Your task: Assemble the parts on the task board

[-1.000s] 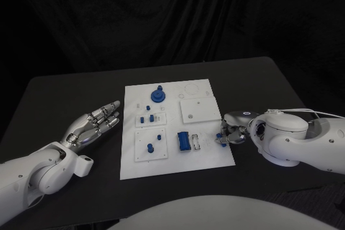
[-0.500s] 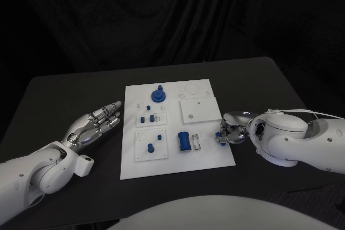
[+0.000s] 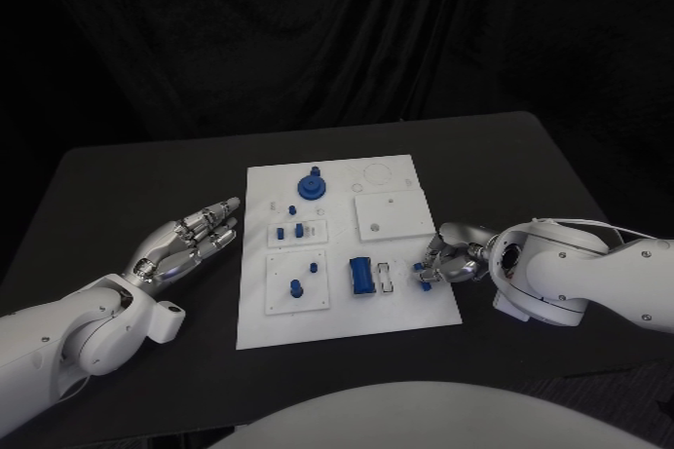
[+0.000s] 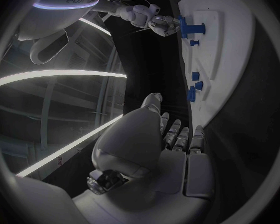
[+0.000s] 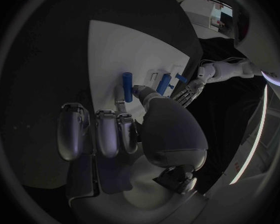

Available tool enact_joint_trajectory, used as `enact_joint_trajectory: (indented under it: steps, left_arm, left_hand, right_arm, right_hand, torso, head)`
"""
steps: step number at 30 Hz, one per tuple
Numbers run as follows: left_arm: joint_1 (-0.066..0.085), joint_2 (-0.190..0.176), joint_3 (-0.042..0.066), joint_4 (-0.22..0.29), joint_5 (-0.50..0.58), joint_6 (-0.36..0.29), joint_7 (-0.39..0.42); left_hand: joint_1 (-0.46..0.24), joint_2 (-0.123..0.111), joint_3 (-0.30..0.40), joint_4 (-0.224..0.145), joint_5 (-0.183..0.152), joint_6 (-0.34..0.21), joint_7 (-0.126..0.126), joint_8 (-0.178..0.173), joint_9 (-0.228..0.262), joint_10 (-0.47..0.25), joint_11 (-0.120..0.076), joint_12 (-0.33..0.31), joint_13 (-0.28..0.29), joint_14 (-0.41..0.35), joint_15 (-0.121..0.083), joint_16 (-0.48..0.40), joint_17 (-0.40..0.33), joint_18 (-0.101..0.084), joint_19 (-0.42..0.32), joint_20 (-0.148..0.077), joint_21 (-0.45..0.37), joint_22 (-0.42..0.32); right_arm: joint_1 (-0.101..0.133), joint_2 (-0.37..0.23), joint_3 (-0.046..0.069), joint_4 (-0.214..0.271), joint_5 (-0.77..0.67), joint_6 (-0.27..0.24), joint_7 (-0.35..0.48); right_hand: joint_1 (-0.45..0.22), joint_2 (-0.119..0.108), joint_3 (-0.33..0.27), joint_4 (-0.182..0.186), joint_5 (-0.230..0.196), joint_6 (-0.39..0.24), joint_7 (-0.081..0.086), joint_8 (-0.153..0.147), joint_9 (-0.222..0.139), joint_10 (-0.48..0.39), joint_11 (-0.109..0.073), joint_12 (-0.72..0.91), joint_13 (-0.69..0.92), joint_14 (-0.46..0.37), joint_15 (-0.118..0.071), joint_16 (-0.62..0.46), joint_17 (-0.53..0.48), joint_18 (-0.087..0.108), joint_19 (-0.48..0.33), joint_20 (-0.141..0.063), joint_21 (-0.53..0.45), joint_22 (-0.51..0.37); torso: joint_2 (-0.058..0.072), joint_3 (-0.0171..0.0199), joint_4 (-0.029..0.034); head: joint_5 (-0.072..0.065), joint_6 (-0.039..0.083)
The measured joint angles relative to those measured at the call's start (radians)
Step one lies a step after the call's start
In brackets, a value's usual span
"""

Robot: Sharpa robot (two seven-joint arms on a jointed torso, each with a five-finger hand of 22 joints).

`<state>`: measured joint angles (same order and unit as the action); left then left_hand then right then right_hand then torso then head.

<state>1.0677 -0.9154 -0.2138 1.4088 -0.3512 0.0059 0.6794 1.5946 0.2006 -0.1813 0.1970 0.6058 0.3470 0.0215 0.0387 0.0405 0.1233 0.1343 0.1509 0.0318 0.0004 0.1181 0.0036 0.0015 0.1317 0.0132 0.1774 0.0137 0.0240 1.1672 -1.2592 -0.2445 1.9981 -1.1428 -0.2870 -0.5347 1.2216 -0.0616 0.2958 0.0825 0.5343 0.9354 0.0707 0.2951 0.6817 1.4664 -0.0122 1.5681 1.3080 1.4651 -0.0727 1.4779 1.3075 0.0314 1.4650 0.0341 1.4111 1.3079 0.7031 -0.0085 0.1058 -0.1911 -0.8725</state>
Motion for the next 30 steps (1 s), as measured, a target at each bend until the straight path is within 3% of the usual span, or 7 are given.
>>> enact_joint_trajectory:
  steps: [8,14,30]
  left_arm:
    - [0.000,0.001,0.000,-0.001,0.000,0.004,0.000]
    - [0.000,0.001,0.000,0.000,0.000,0.006,0.000]
    - [0.000,0.004,0.000,-0.001,0.000,0.012,0.000]
  left_hand:
    - [0.000,0.000,0.000,0.000,0.000,0.000,0.000,0.000,0.000,0.003,0.003,0.000,0.000,0.000,0.000,0.000,-0.001,0.000,0.000,0.000,0.000,0.000]
    - [0.000,0.000,0.000,0.000,0.000,0.000,0.000,0.000,0.000,0.004,0.004,0.000,0.000,0.000,0.000,0.000,-0.001,0.000,0.000,0.000,0.000,0.000]
    - [0.000,0.000,0.000,0.000,0.000,0.000,0.000,0.000,0.000,0.004,0.003,0.000,0.001,0.000,0.000,0.000,0.000,0.000,0.000,0.000,0.000,0.000]
  right_arm:
    - [0.001,0.022,-0.004,0.000,0.204,-0.024,0.055]
    - [0.003,0.050,-0.004,-0.016,0.309,-0.033,0.088]
    - [0.003,0.102,-0.004,-0.060,0.372,-0.032,0.116]
  right_hand:
    - [-0.050,-0.003,0.052,-0.025,0.021,-0.005,0.002,0.003,-0.008,0.000,0.000,0.000,0.000,0.000,0.000,0.009,0.000,0.000,0.000,0.000,0.011,0.000]
    - [-0.066,-0.003,0.059,-0.026,0.023,-0.006,0.002,0.003,-0.006,0.000,0.000,0.000,0.000,0.000,0.000,0.009,0.000,0.000,0.000,0.000,0.011,0.000]
    - [-0.073,0.002,0.066,-0.027,0.022,-0.005,0.002,0.004,-0.004,-0.003,0.003,0.000,0.000,0.000,0.000,0.009,0.000,0.000,0.000,0.000,0.015,0.000]
  torso:
    - [0.000,0.0004,0.0002]
    - [0.000,0.0002,0.0004]
    - [0.001,-0.0022,0.0026]
  head:
    - [0.008,0.000]
    - [0.014,0.000]
    - [0.019,0.000]
